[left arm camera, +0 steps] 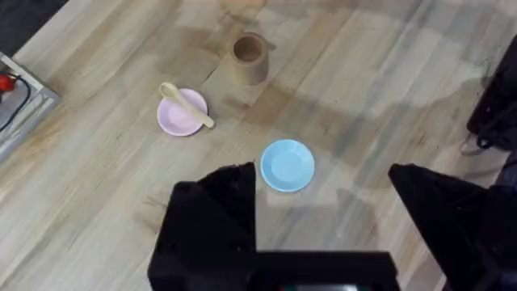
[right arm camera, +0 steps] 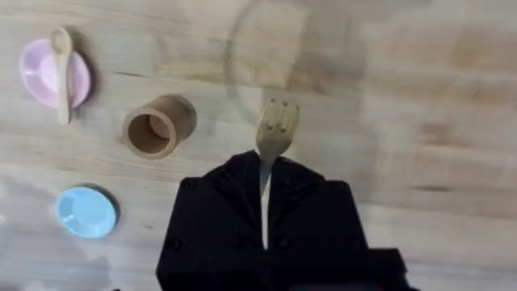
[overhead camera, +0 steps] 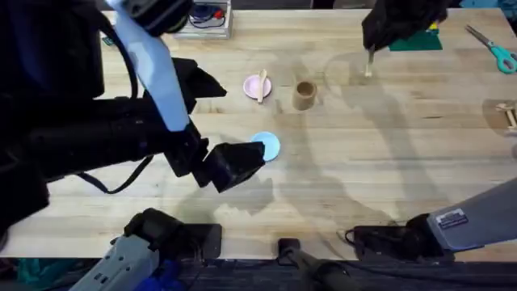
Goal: Pick up a utensil and set it on the pink plate, then put the other utensil in the container.
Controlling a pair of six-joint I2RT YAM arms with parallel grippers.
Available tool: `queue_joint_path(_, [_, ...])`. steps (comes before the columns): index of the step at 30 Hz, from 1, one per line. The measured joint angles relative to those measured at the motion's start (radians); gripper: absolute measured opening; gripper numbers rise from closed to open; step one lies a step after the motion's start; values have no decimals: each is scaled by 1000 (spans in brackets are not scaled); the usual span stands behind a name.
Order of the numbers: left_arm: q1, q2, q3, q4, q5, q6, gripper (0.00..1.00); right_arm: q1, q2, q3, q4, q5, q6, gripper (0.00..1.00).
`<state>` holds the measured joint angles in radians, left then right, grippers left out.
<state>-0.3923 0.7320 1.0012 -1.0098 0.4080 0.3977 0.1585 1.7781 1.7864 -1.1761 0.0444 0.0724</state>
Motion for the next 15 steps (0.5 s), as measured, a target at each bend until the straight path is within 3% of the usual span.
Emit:
queue_joint_path(7, [0,0,0,0,0,0,993,0,0,127,-25,-104,-205,29])
queue_joint_path(15, [0,0,0,0,0,0,994,0,0,159,25,-300,-442,29])
